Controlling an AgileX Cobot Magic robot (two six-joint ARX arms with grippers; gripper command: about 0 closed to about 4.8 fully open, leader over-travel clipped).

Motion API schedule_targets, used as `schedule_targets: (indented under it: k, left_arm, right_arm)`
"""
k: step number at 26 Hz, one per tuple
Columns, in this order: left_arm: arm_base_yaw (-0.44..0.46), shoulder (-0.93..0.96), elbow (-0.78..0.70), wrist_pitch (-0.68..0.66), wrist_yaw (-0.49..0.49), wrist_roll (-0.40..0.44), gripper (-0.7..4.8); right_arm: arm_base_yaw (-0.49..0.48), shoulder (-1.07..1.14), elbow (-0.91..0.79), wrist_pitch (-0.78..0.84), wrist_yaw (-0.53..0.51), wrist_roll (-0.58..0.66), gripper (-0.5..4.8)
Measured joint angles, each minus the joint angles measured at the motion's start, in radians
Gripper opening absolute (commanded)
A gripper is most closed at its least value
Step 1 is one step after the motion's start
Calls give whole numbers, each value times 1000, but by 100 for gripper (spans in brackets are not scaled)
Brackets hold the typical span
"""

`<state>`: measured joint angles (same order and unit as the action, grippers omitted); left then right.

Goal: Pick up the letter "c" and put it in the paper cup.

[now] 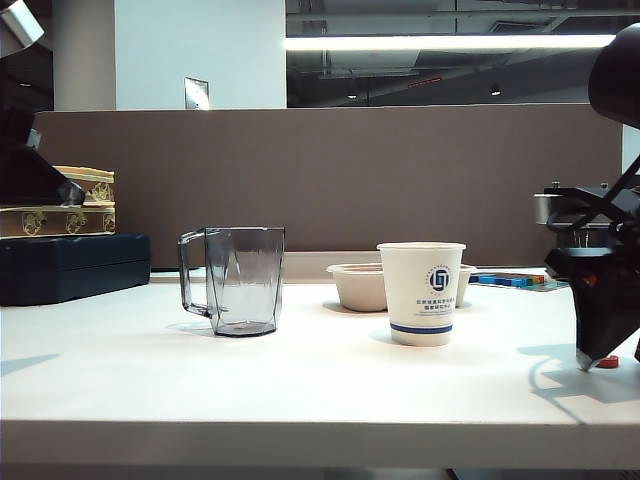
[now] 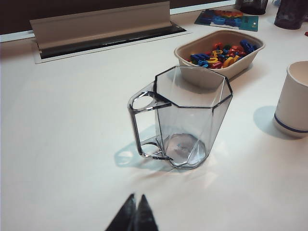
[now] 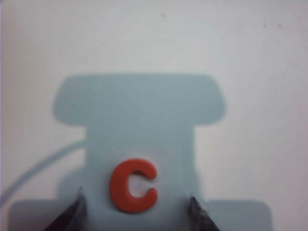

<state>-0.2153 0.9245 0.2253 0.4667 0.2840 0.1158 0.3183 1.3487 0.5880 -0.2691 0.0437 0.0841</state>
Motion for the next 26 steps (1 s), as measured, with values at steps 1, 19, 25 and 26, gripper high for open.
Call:
schedule_targets:
  k: [1,19,25,26]
  left_arm:
    - [0,0,0,0,0,0,3]
    - [0,0,0,0,0,0,3]
    - [0,0,0,0,0,0,3]
    - [0,0,0,0,0,0,3]
  right_arm:
    - [0,0,0,2,0,0,259]
    - [0,0,-3,18,-2,-3,238]
    - [0,2,-4,26,-2,-3,201]
    - [0,2,-4,29,-4,-3,201]
